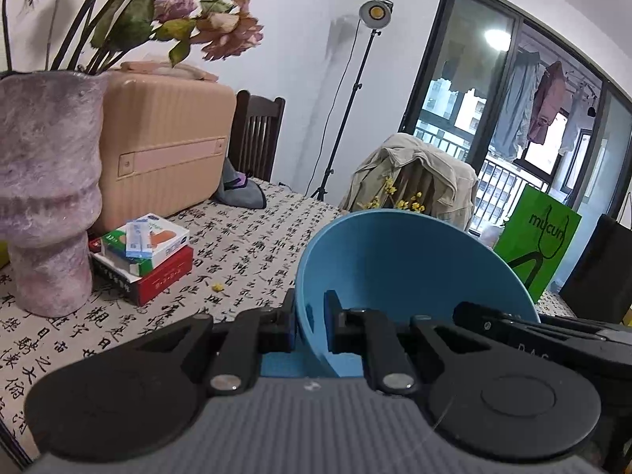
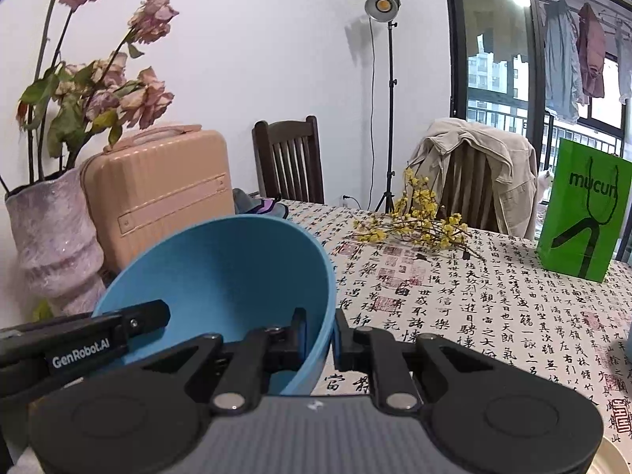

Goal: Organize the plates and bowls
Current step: 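Lower the blue bowl onto the tablecloth beside the pink vase with both grippers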

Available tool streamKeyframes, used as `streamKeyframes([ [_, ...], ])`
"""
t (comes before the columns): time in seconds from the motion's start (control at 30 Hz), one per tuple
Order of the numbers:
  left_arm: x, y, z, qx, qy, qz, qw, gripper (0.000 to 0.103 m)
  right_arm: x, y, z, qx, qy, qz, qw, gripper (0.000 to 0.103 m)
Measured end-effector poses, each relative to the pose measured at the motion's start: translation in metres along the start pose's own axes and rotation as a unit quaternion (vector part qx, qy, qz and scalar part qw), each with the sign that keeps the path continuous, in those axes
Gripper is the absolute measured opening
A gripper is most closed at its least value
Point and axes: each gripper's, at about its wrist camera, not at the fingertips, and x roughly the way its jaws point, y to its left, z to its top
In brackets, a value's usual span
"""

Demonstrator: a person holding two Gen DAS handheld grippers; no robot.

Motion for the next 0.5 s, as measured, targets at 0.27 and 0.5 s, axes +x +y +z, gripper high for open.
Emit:
streamKeyframes([
  [0.27, 0.002, 0.013, -0.005, -0.007, 0.004, 0.009, 0.9999, 0.013, 0.012, 0.012, -0.004, -0.01, 0.013, 0.006, 1.0, 0.013],
  [0.5, 0.003, 0.019, -0.008, -0.007, 0.006, 0.016, 0.9998, 0.013, 0.02, 0.018, -0.008, -0.016, 0.024, 0.009, 1.0, 0.013],
])
